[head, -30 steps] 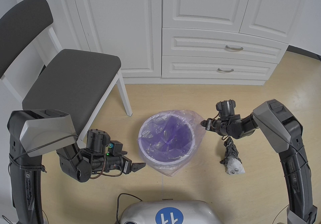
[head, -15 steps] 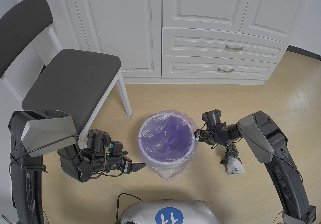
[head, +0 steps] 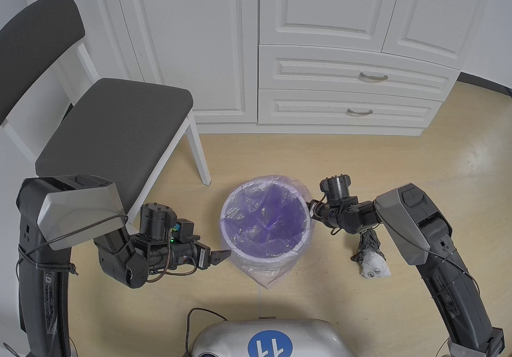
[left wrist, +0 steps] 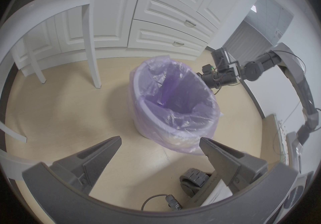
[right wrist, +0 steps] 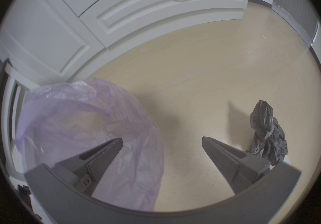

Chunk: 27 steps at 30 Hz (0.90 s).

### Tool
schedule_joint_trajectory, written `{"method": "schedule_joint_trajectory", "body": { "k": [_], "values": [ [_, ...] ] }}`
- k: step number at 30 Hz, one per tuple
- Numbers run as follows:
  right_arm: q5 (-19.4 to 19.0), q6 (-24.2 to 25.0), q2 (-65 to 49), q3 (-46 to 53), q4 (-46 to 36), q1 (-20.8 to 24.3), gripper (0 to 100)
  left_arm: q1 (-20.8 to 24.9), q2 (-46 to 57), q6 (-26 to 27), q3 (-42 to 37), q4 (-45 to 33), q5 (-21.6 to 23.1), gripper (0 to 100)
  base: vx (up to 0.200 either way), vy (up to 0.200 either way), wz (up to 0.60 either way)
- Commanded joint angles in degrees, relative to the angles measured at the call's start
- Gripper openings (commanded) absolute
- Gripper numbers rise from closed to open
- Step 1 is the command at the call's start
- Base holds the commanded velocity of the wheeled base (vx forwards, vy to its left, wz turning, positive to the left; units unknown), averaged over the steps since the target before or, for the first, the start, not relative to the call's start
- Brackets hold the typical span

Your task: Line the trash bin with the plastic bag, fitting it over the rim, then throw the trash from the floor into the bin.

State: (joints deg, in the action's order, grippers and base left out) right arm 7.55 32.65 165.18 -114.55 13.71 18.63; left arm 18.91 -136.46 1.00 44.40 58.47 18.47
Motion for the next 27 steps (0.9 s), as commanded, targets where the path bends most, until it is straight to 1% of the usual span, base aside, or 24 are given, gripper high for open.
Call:
{"method": "schedule_joint_trajectory", "body": {
  "k": [1, 2, 4, 5, 6, 7, 8, 9, 10, 11, 13, 16, 19, 23, 27],
  "values": [
    [0.01, 1.63, -0.21, -0.04, 2.19, -0.52, 100, 0.25, -0.47, -2.05, 2.27, 0.07, -1.77, 100, 0.0, 0.0, 0.0],
    [0.01, 2.51, 0.05, -0.04, 3.86, -0.52, 100, 0.34, -0.74, -3.37, 3.33, 0.07, -2.56, 100, 0.0, 0.0, 0.0],
    [0.01, 2.77, 0.32, -0.04, 6.59, -0.52, 100, 0.43, -1.26, -4.87, 4.91, 0.07, -3.62, 100, 0.0, 0.0, 0.0],
    [0.1, 2.86, 0.4, -0.04, 7.38, -0.52, 100, 0.52, -1.44, -5.22, 5.35, 0.07, -3.97, 100, 0.0, 0.0, 0.0],
    [0.45, 3.3, 0.4, -0.04, 8.61, -0.43, 100, 0.78, -1.88, -6.71, 6.67, 0.07, -5.46, 100, 0.0, 0.0, 0.0],
    [0.54, 3.39, 0.4, -0.04, 8.61, -0.43, 100, 0.87, -1.97, -6.8, 6.84, 0.07, -5.64, 100, 0.0, 0.0, 0.0],
    [1.86, 4.53, 0.05, -0.04, 8.87, -0.52, 100, 1.22, -2.76, -8.91, 8.69, -0.02, -8.1, 100, 0.0, 0.0, 0.0],
    [2.03, 4.62, 0.05, -0.04, 8.87, -0.52, 100, 1.22, -2.85, -9.0, 8.86, -0.02, -8.27, 100, 0.0, 0.0, 0.0],
    [2.83, 4.97, -0.3, -0.04, 8.7, -0.79, 100, 1.48, -3.64, -10.14, 10.45, -0.19, -9.94, 100, 0.0, 0.0, 0.0],
    [3.26, 4.88, -1.09, -0.04, 8.7, -2.02, 100, 1.83, -5.04, -11.02, 12.82, -0.9, -12.23, 100, 0.0, 0.0, 0.0],
    [3.26, 4.71, -2.32, -0.04, 8.52, -2.81, 100, 1.92, -6.1, -11.37, 14.22, -0.99, -13.81, 100, 0.0, 0.0, 0.0],
    [2.47, 4.18, -6.45, 5.66, 9.05, -4.56, 100, 1.75, -8.29, -11.72, 18.36, -1.95, -17.5, 100, 0.0, 0.0, 0.0],
    [1.24, 2.95, -9.7, 10.14, 9.31, -5.44, 100, 1.4, -9.52, -14.71, 22.75, -5.03, -20.84, 100, 0.0, 0.0, 0.0],
    [0.45, 2.69, -11.29, 12.43, 9.49, -5.62, 100, 0.69, -10.05, -18.58, 27.23, -8.28, -22.16, 100, 0.0, 0.0, 0.0],
    [0.45, 2.33, -11.2, 14.1, 11.6, -5.09, 100, -0.36, -9.79, -19.63, 28.29, -8.46, -22.16, 100, 0.0, 0.0, 0.0]
  ]
}}
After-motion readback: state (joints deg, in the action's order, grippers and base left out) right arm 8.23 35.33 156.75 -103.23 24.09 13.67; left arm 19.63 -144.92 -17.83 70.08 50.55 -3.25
